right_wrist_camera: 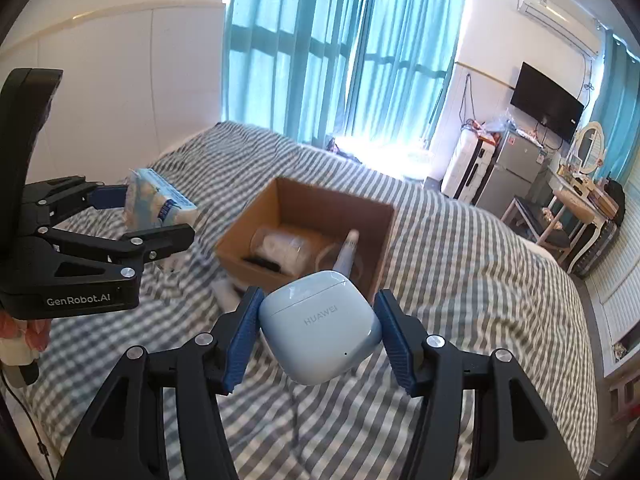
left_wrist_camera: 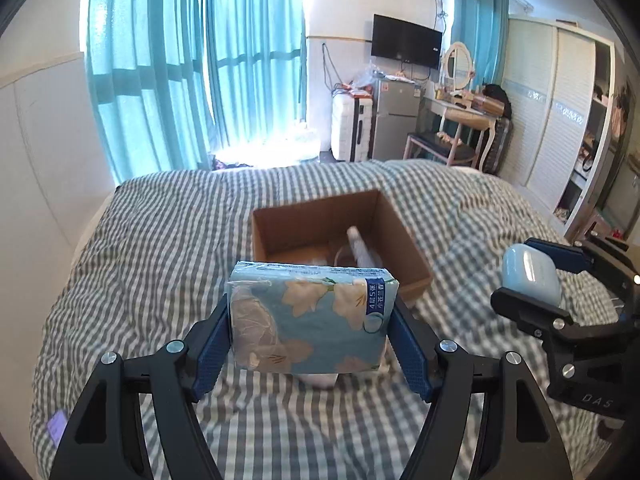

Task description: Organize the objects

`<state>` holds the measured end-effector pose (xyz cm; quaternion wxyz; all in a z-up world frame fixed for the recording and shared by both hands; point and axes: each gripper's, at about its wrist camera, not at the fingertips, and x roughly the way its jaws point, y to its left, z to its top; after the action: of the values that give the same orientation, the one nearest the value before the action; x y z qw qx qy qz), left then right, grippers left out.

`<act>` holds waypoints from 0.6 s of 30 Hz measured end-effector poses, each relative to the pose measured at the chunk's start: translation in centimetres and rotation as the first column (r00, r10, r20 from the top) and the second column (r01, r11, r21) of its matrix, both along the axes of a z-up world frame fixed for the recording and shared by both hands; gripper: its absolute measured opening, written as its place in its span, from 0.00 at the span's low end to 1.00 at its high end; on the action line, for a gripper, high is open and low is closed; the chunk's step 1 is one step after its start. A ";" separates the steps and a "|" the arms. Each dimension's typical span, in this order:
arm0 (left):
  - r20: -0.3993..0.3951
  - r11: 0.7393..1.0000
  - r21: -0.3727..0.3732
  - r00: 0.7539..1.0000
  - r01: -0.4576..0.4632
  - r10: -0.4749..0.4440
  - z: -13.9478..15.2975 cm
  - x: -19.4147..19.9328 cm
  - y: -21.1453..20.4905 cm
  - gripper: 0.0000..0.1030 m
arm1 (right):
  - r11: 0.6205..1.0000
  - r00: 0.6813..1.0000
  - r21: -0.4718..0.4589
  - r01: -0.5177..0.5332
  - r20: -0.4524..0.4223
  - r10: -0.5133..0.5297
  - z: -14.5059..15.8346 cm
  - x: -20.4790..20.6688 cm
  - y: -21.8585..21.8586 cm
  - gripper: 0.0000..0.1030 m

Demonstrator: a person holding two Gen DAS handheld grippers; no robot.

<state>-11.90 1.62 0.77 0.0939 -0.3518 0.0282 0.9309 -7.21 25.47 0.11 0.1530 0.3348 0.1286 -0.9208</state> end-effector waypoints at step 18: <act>0.080 1.000 -0.011 0.997 -0.018 0.019 -2.8 -14.7 0.5 0.72 | 0.999 0.998 -0.018 0.035 0.045 -0.035 -1.8 -14.9 -1.5 0.55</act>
<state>-26.55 2.12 -2.03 0.0843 -0.3894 0.0259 0.9168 -22.07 24.02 -1.66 0.1428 0.3560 0.1106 -0.9169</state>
